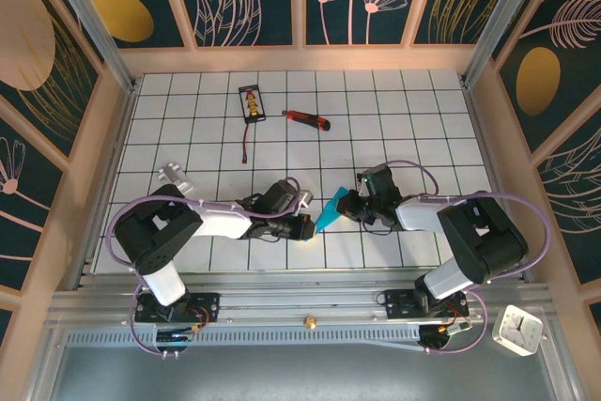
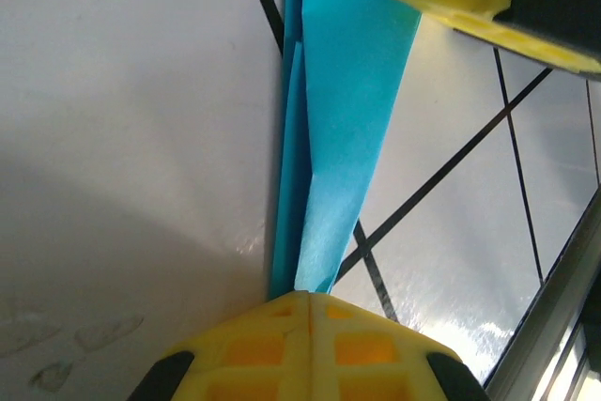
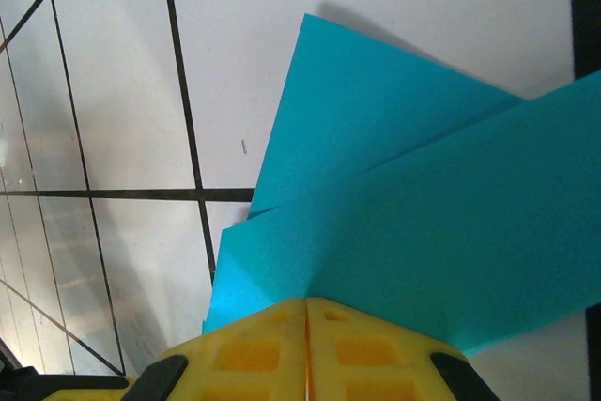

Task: Fold a paper plane with a square sheet of paper (pick it up from the middle)
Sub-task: Fold the wing for the fifth time at the center of the table, then move a paper plane to the center of the table.

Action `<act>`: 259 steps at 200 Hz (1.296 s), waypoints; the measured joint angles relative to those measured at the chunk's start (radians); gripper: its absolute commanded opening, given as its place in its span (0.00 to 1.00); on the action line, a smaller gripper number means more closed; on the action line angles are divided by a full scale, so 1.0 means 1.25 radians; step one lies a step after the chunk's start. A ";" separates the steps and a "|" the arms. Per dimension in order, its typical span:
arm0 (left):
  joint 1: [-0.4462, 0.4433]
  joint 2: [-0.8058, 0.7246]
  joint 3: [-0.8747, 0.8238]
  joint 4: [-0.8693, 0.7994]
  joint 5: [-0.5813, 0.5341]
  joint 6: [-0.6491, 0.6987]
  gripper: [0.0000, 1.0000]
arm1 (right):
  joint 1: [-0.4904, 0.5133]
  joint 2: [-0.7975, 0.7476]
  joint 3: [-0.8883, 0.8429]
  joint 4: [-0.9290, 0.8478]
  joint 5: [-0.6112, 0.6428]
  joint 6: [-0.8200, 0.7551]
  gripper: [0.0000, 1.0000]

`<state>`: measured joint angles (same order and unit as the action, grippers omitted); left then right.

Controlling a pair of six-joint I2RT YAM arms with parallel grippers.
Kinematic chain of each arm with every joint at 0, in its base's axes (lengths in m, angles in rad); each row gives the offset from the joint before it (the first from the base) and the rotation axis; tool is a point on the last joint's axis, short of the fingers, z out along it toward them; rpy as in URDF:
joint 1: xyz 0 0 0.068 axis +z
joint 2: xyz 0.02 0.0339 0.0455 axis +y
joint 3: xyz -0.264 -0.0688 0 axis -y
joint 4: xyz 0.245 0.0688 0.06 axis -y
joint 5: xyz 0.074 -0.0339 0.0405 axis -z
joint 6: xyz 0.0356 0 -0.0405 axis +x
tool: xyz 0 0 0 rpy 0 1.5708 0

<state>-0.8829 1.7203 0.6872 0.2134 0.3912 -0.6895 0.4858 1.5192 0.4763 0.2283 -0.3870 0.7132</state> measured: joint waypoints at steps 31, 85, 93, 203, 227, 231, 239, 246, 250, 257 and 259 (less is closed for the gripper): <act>-0.002 -0.014 -0.005 -0.025 -0.006 0.026 0.00 | 0.000 0.009 0.010 -0.004 -0.004 0.000 0.10; -0.026 -0.068 -0.017 -0.118 -0.046 0.070 0.00 | 0.000 0.013 0.016 -0.010 -0.005 -0.001 0.10; -0.031 -0.074 -0.017 -0.130 -0.052 0.077 0.00 | 0.000 0.016 0.020 -0.010 -0.005 -0.004 0.10; 0.079 -0.208 -0.042 -0.112 -0.063 -0.020 0.30 | 0.012 -0.203 0.076 -0.235 0.179 -0.089 0.53; 0.088 -0.146 0.004 -0.107 -0.069 -0.041 0.34 | 0.110 -0.221 0.085 -0.291 0.307 -0.002 0.70; 0.091 -0.141 0.009 -0.107 -0.070 -0.041 0.34 | 0.130 -0.216 0.090 -0.305 0.327 0.013 0.72; 0.097 -0.139 0.015 -0.107 -0.074 -0.042 0.35 | 0.171 -0.201 0.108 -0.333 0.373 0.044 0.75; 0.103 -0.139 0.017 -0.107 -0.078 -0.042 0.36 | 0.198 -0.182 0.123 -0.346 0.405 0.068 0.79; 0.105 -0.139 0.018 -0.107 -0.081 -0.042 0.36 | 0.210 -0.171 0.131 -0.352 0.418 0.089 0.81; 0.108 -0.139 0.019 -0.107 -0.086 -0.041 0.36 | 0.228 -0.150 0.144 -0.357 0.443 0.111 0.83; 0.110 -0.139 0.019 -0.107 -0.087 -0.041 0.36 | 0.232 -0.144 0.147 -0.358 0.450 0.111 0.84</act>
<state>-0.7456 1.5463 0.7109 0.0795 0.2821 -0.7410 0.7761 1.3388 0.6605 -0.2188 0.1753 0.8520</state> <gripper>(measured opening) 0.356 0.803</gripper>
